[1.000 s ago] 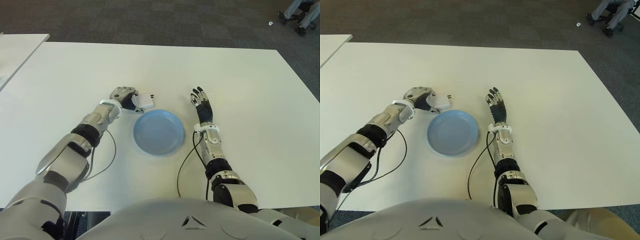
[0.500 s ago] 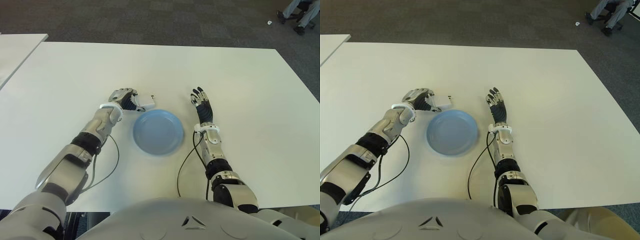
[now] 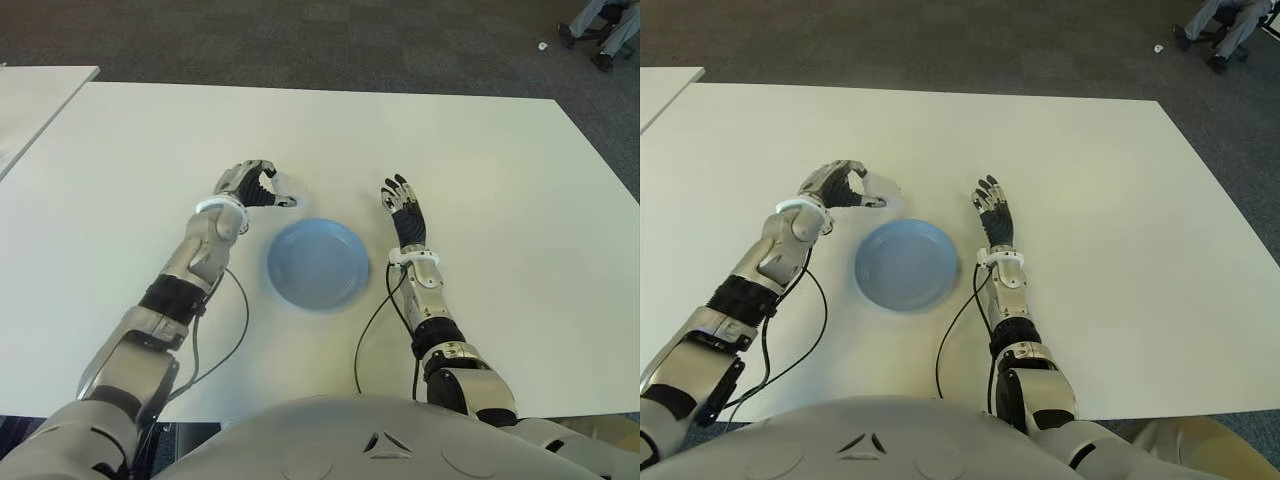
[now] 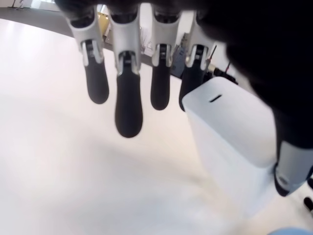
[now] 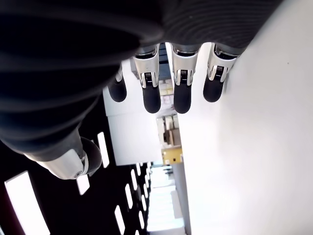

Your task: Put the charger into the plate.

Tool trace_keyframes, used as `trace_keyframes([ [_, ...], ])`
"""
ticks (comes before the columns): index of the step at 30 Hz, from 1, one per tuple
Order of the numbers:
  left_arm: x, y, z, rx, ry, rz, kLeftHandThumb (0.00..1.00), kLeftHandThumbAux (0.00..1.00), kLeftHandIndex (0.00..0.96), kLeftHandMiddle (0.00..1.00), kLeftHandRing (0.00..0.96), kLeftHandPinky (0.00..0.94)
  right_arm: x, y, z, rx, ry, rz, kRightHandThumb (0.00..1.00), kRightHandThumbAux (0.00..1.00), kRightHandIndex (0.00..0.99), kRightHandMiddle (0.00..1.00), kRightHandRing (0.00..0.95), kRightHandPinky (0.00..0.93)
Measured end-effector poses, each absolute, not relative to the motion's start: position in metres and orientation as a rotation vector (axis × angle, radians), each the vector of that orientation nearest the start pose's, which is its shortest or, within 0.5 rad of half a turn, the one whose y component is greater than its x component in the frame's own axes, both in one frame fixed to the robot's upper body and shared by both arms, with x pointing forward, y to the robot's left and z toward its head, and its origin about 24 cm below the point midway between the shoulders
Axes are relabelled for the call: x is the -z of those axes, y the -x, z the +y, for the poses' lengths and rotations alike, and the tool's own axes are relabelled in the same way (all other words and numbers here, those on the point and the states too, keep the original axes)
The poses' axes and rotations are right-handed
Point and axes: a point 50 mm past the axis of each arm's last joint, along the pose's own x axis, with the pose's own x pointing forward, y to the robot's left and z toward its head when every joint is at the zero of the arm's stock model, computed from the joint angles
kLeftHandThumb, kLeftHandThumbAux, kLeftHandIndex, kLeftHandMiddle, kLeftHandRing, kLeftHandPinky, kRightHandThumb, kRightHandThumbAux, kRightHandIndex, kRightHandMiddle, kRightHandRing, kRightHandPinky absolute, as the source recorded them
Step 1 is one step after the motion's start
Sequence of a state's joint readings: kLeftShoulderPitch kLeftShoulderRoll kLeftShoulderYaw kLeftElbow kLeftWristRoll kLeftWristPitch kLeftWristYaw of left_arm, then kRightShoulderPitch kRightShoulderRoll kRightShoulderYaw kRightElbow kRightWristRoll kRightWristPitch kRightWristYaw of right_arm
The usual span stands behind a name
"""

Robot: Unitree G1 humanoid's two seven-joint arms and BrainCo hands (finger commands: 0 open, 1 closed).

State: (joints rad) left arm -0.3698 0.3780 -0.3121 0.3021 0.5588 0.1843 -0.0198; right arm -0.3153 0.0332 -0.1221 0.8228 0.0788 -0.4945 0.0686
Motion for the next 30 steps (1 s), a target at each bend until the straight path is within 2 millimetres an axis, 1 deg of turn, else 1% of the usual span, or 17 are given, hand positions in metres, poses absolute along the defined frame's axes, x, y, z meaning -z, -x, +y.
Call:
trace_keyframes([
  [5, -0.062, -0.317, 0.164, 0.160, -0.995, 0.047, 0.747, 0.696, 0.443, 0.850, 0.853, 0.862, 0.016, -0.288, -0.141, -0.011, -0.125, 0.026, 0.000, 0.571, 0.063, 0.142, 0.115, 0.107],
  [15, -0.072, -0.310, 0.161, 0.153, -0.940, -0.021, 0.748, 0.696, 0.443, 0.858, 0.858, 0.866, 0.016, -0.289, -0.140, -0.012, -0.127, 0.027, 0.000, 0.575, 0.063, 0.140, 0.114, 0.110],
  [30, -0.077, -0.305, 0.163, 0.147, -0.918, -0.062, 0.748, 0.696, 0.443, 0.859, 0.858, 0.863, 0.016, -0.289, -0.139, -0.014, -0.129, 0.028, 0.000, 0.572, 0.060, 0.139, 0.114, 0.109],
])
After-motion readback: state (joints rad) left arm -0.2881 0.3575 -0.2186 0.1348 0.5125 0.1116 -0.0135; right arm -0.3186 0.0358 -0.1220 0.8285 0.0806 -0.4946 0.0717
